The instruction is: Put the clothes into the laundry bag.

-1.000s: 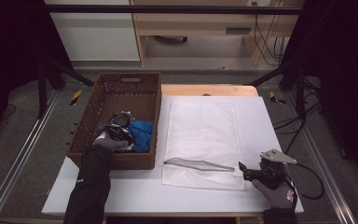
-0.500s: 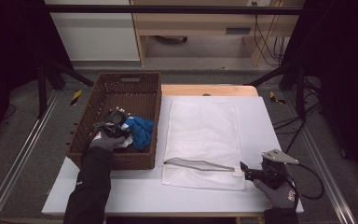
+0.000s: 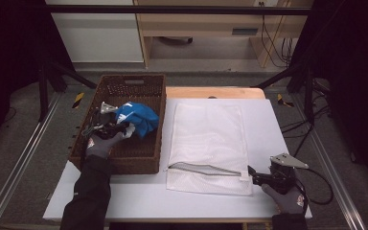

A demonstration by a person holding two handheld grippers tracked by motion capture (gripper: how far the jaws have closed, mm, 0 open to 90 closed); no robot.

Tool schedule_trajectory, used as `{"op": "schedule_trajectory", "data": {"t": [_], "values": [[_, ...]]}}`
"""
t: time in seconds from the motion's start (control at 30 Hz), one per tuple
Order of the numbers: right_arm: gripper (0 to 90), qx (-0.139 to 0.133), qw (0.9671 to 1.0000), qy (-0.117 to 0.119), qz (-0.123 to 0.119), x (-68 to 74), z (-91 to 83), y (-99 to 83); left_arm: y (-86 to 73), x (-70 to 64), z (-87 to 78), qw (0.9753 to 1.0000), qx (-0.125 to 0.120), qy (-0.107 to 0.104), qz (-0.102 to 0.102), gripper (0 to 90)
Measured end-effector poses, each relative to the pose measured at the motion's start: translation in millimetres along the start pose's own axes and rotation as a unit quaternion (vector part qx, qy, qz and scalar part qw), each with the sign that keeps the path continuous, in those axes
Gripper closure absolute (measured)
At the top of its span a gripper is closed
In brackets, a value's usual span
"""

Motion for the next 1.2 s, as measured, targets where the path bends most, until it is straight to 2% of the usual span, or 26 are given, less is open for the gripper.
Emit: {"op": "schedule_trajectory", "data": {"t": [0.03, 0.07, 0.13, 0.17, 0.2, 0.23, 0.27, 0.33, 0.4, 0.63, 0.83, 0.9, 0.97, 1.03, 1.07, 1.2], "values": [[6.8, 0.0, 1.0, 0.001, 0.004, 0.5, -0.5, 0.0, 0.0, 0.0, 0.0, 1.0, 0.0, 0.0, 0.0, 70.4], [6.8, -0.001, 1.0, 0.0, 0.001, -0.3, -0.4, 0.1, 3.8, 1.7, -3.5, 0.9998, -0.017, 0.001, -0.011, 70.4], [6.8, -0.001, 1.0, 0.002, 0.005, 0.2, -0.9, 0.3, 7.5, 4.7, -7.8, 0.999, -0.032, -0.006, -0.03, 70.5], [6.8, -0.002, 1.0, -0.001, 0.002, -0.8, -0.5, 0.1, 7.5, 4.7, -7.8, 0.999, -0.032, -0.006, -0.03, 70.5], [6.8, -0.002, 1.0, -0.002, 0.001, -1.1, -0.4, 0.0, 10.5, 8.3, -11.6, 0.9978, -0.046, -0.008, -0.047, 70.6], [6.8, -0.002, 1.0, -0.002, 0.001, -1.1, -0.4, 0.0, 10.5, 8.3, -11.6, 0.9978, -0.046, -0.008, -0.047, 70.6], [6.8, -0.001, 1.0, 0.0, 0.004, -0.7, -0.4, -0.2, 11.9, 10.0, -13.6, 0.9971, -0.049, -0.011, -0.057, 70.6], [6.8, -0.001, 1.0, 0.0, 0.005, -0.5, -0.5, -0.2, 15.6, 14.1, -17.5, 0.9951, -0.061, -0.017, -0.076, 70.6], [6.9, -0.002, 1.0, -0.002, 0.001, -1.3, -0.3, -0.1, 18.7, 17.7, -22.2, 0.9933, -0.074, -0.016, -0.087, 70.6], [6.9, -0.004, 1.0, -0.004, 0.002, -2.3, -0.6, 0.1, 24.0, 19.6, -34.2, 0.9925, -0.096, -0.005, -0.076, 70.5], [6.9, -0.005, 1.0, -0.005, 0.001, -2.3, -0.6, 0.4, 30.6, 13.7, -49.9, 0.992, -0.111, -0.004, -0.061, 70.5], [6.9, -0.005, 1.0, -0.002, 0.007, -1.3, -1.4, 0.5, 36.0, 8.2, -60.2, 0.9909, -0.122, -0.008, -0.056, 70.5], [6.8, -0.006, 1.0, -0.005, 0.002, -2.6, -1.3, 0.8, 38.4, 6.1, -64.0, 0.9902, -0.127, -0.01, -0.057, 70.5], [6.9, -0.007, 1.0, -0.006, 0.0, -3.4, -2.0, 1.1, 44.7, -1.1, -75.3, 0.9885, -0.14, -0.017, -0.055, 70.5], [6.8, -0.007, 1.0, -0.007, 0.0, -3.7, -2.1, 1.1, 44.7, -1.1, -75.3, 0.9885, -0.14, -0.017, -0.055, 70.5], [6.8, -0.008, 0.9999, -0.009, 0.002, -4.3, -3.0, 1.2, 54.2, -16.3, -92.7, 0.9856, -0.159, -0.03, -0.049, 70.5]]}}
Point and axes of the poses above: each handheld gripper's, and its own axes: z roughly forward along the jaws, y roughly out of its top, x roughly to its left, the point moved 9 cm from there along z, roughly forward along the jaws, and after that the axes turned 8 degrees about y, right-handed, at the moved point
